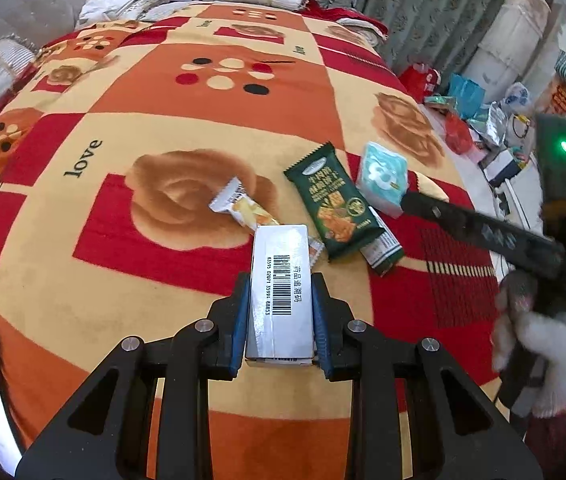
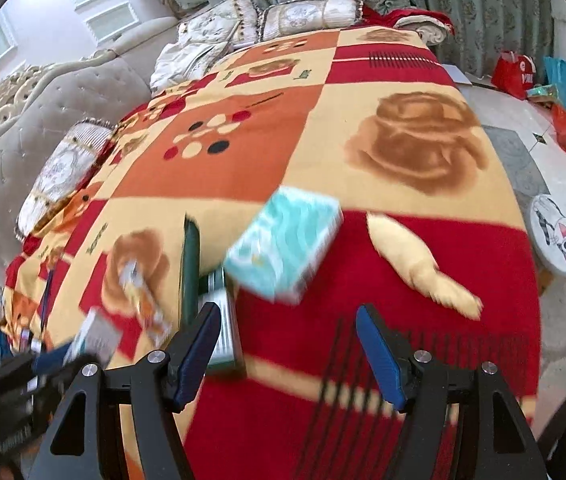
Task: Collect trash
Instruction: 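Grasp the teal tissue pack with the right tool while the left tool holds the box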
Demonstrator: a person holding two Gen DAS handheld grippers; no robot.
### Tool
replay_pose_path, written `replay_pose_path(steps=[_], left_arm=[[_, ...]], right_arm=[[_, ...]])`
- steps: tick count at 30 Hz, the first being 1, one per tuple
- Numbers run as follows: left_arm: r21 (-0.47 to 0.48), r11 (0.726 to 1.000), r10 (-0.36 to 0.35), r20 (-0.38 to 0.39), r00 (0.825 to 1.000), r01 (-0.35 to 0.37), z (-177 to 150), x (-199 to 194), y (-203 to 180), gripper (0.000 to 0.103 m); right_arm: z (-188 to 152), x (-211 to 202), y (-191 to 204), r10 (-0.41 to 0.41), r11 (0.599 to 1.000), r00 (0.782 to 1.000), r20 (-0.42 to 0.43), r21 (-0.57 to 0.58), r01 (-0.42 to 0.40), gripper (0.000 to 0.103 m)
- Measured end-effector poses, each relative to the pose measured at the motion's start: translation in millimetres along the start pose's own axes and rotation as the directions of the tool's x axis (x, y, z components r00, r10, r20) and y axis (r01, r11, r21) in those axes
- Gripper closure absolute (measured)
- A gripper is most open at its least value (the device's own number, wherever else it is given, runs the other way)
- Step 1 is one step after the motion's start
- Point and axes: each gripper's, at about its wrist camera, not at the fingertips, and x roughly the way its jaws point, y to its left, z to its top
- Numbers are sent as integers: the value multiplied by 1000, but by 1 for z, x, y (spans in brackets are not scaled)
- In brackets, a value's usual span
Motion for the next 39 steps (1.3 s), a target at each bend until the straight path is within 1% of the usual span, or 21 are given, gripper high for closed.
replay_pose_path(steps=[4, 7, 11, 15, 16, 17, 18, 19, 21, 24, 26, 28, 30, 35, 39], left_arm=[[-5, 1000, 24, 7, 1000, -24, 1, 4, 3, 77], [-6, 999, 37, 7, 999, -37, 1, 6, 5, 77], [-7, 999, 44, 7, 999, -44, 2, 9, 6, 77], [-11, 999, 46, 6, 999, -46, 3, 11, 6, 77], [-12, 999, 46, 7, 999, -46, 3, 11, 6, 77], [-12, 999, 47, 8, 999, -47, 2, 10, 6, 77], [-13, 999, 46, 8, 999, -46, 2, 10, 6, 77], [-13, 999, 45, 9, 999, -45, 1, 10, 6, 77], [-11, 999, 46, 10, 999, -46, 0, 9, 4, 77], [-8, 999, 43, 8, 999, -43, -3, 8, 2, 77], [-5, 999, 41, 6, 999, -41, -6, 7, 0, 77], [0, 999, 39, 2, 999, -39, -10, 6, -3, 77], [4, 999, 37, 0, 999, -37, -14, 4, -6, 77], [18, 999, 34, -8, 999, -33, -27, -1, -12, 77], [28, 999, 24, -14, 1000, -23, -38, -6, -19, 77]], right_arm=[[20, 27, 2, -32, 999, 999, -25, 19, 32, 31], [30, 39, 1, -29, 999, 999, -33, 40, 30, 30], [39, 55, 4, -45, 998, 998, -50, 48, 48, 29], [44, 62, 11, -70, 998, 997, -43, -6, 70, 27], [44, 63, 12, -70, 997, 997, -42, -20, 69, 29], [44, 62, 12, -77, 996, 996, -40, -42, 76, 33], [44, 62, 12, -90, 995, 995, -35, -56, 88, 44], [43, 59, 10, -85, 994, 996, -31, -69, 82, 48], [41, 53, 4, -63, 996, 998, -26, -57, 61, 52], [35, 34, -3, -41, 998, 999, 6, -54, 41, 53], [27, 15, -2, -26, 996, 1000, 16, -82, 27, 53], [19, 3, -1, -20, 995, 1000, 19, -100, 22, 53], [7, -10, -2, 8, 995, 1000, 10, -102, -7, 53], [-36, -36, -4, 35, 993, 999, -17, -112, -37, 53], [-69, -50, -9, 47, 995, 998, -31, -87, -49, 53]])
